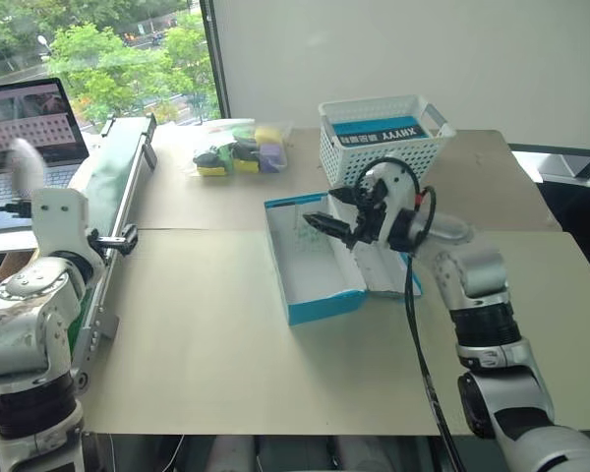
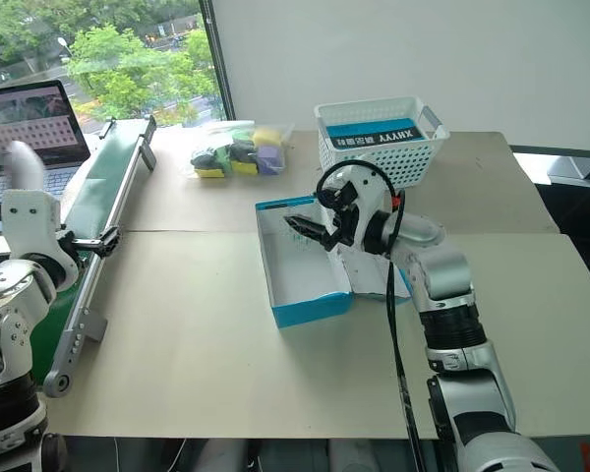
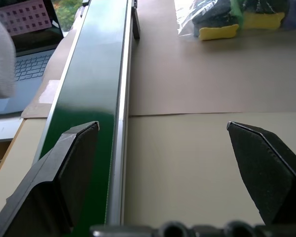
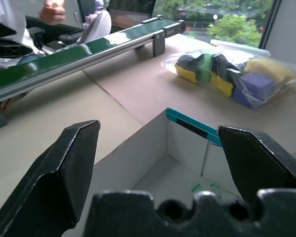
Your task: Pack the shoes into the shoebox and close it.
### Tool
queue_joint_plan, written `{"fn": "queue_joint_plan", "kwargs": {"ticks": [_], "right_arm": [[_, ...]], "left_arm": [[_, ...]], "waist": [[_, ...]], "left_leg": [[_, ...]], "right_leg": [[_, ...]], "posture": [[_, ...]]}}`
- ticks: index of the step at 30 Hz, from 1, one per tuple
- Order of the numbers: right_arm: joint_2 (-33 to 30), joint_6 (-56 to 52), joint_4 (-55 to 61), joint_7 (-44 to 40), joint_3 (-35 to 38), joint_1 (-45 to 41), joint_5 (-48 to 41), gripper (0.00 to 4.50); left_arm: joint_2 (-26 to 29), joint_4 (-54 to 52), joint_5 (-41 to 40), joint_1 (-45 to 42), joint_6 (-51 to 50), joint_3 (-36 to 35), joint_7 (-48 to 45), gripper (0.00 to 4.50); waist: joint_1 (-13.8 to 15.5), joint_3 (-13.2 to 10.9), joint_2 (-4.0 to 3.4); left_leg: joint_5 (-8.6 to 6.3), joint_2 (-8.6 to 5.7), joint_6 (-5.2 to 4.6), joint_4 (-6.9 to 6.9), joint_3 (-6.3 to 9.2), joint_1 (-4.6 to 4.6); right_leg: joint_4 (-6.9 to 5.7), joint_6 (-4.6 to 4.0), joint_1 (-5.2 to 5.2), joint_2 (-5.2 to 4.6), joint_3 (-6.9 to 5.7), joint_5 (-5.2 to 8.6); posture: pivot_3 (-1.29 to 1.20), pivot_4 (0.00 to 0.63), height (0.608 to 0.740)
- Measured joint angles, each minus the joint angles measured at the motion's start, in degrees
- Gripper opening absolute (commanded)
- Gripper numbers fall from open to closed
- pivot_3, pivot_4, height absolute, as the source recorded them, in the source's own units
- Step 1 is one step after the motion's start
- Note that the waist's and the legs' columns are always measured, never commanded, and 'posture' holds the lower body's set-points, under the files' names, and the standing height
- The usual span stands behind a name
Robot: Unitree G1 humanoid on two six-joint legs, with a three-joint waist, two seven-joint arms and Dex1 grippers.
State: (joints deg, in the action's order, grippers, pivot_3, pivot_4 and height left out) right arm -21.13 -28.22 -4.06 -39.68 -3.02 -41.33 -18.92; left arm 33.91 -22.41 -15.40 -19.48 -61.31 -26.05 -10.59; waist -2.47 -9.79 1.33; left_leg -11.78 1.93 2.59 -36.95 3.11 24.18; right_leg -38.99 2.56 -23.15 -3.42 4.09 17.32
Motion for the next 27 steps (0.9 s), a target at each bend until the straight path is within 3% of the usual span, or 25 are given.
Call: {"fn": "queue_joint_plan", "kwargs": {"ticks": [5, 10, 27], "right_arm": [[1.0, 6.1, -3.7, 3.6, 0.1, 0.6, 4.0, 4.50], [1.7, 4.7, -5.0, 2.5, 0.1, 1.6, 3.0, 4.50], [2.2, 3.8, -5.0, 2.5, 0.4, 1.5, 2.1, 4.50]], "left_arm": [[-1.0, 0.1, 1.9, 0.3, 2.0, 1.6, 2.1, 4.48], [-3.3, -0.5, 2.6, 1.5, 2.6, 3.5, 3.7, 4.48], [-3.3, -1.4, 3.4, 1.5, 3.5, 3.7, 3.5, 4.48]], "waist": [[0.0, 0.0, 0.00], [-0.1, 0.0, 0.00], [-0.1, 0.0, 0.00]], "left_leg": [[0.00, 0.00, 0.00, 0.01, -0.01, 0.00], [0.00, 0.01, 0.00, 0.01, 0.00, 0.01], [0.00, 0.01, 0.00, 0.01, 0.00, 0.00]], "right_leg": [[0.00, 0.00, 0.01, -0.01, 0.00, 0.00], [-0.02, -0.01, -0.01, 0.01, 0.00, -0.01], [-0.02, -0.01, 0.00, 0.01, 0.00, -0.01]], "posture": [[0.00, 0.150, 0.740], [0.00, 0.150, 0.740], [0.00, 0.150, 0.740]]}}
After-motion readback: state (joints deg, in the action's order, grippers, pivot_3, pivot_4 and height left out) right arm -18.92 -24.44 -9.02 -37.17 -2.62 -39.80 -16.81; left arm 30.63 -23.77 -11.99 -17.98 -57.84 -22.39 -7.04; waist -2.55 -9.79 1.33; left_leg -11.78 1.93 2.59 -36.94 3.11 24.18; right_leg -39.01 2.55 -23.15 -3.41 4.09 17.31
